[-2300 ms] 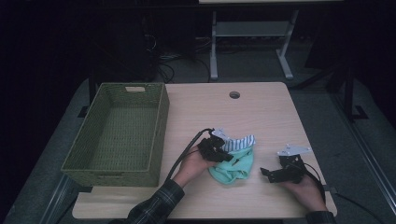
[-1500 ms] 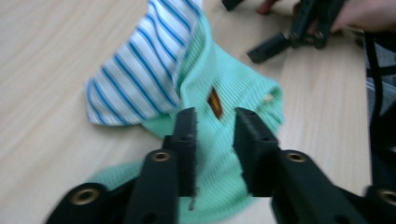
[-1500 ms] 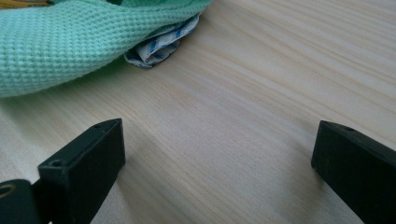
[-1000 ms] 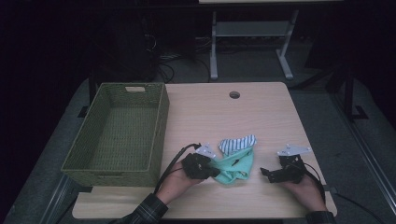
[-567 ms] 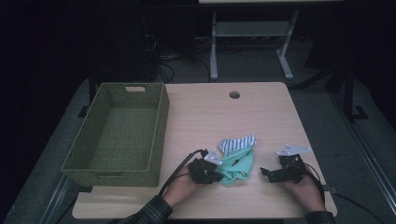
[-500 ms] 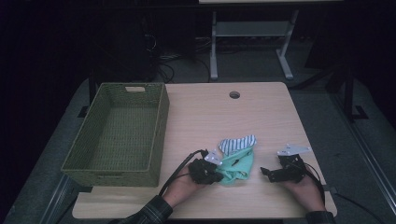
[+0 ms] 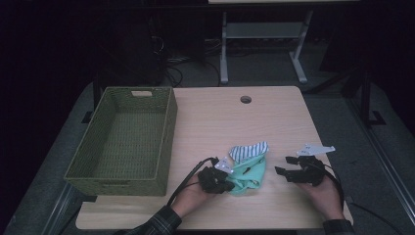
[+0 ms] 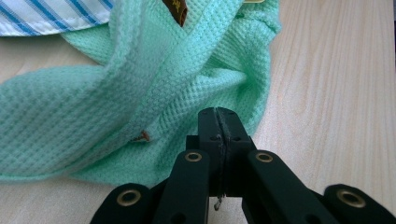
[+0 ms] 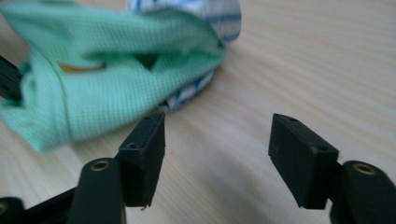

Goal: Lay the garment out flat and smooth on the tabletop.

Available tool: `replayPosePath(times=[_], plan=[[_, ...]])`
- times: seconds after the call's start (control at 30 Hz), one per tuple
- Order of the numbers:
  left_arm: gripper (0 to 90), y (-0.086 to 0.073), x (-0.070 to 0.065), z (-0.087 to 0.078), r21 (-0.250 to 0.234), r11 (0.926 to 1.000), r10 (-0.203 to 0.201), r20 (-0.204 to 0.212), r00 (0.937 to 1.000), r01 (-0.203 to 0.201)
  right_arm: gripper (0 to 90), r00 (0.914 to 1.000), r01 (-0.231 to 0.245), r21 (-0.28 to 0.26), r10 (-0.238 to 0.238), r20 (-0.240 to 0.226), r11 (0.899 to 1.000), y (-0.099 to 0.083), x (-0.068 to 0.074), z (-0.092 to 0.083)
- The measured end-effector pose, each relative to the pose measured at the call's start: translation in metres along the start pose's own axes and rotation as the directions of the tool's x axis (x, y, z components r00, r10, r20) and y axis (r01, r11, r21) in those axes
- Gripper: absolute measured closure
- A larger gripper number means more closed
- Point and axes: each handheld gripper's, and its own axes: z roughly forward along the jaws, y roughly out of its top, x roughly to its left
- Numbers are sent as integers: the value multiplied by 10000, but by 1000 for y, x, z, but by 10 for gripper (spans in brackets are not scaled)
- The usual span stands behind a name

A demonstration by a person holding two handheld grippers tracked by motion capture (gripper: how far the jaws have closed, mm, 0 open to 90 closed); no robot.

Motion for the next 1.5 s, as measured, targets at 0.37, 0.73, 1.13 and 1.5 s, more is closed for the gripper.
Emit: replayPosePath(times=[0.37, 0.73, 1.13, 1.5], plan=[[884, 1, 0, -1, 104, 9999, 37, -41, 10000, -37, 446, 9972, 383, -588, -420, -617, 9975, 33, 2, -3], [884, 0, 1, 0, 63, 10000, -66, 23, 10000, 66, 482, 9944, 370, -909, -457, -957, 9952, 63, 1, 11], [885, 1, -1, 0, 43, 10000, -41, -95, 9999, 42, 795, 9955, 5, -374, -40, -949, 9993, 67, -6, 42], [888, 1, 0, 0, 108, 9999, 14, -64, 10000, -13, 882, 9968, 665, -642, -692, -408, 9957, 81, 4, 30]])
